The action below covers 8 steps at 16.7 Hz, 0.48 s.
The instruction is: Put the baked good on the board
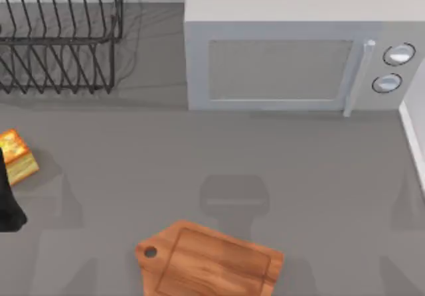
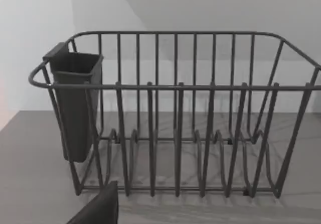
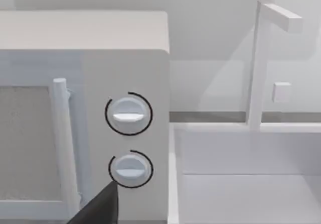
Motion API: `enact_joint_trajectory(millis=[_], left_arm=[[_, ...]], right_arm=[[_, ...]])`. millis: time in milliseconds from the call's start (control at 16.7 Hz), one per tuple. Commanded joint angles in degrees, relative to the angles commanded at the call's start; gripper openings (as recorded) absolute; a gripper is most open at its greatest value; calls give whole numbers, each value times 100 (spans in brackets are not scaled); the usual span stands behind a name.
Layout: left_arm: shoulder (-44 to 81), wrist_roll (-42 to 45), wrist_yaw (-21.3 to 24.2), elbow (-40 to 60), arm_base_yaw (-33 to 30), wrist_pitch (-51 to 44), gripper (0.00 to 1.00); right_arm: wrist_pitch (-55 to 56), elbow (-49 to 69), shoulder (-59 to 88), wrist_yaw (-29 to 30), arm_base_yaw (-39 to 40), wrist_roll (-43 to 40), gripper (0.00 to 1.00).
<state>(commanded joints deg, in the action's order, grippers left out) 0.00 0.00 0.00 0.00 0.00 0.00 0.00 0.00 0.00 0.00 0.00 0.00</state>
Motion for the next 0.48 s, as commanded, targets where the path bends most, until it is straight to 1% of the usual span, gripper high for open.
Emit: enact_joint_trajectory(millis=[240, 360, 480], left_arm=[[159, 98, 29, 131, -66, -135, 100], [542, 357, 66, 432, -179, -430, 100], [1176, 782, 77, 947, -293, -774, 100]], right_arm=[[0, 0, 0, 0, 0, 0, 100], [0, 0, 0, 0, 0, 0, 100], [0, 0, 0, 0, 0, 0, 100]])
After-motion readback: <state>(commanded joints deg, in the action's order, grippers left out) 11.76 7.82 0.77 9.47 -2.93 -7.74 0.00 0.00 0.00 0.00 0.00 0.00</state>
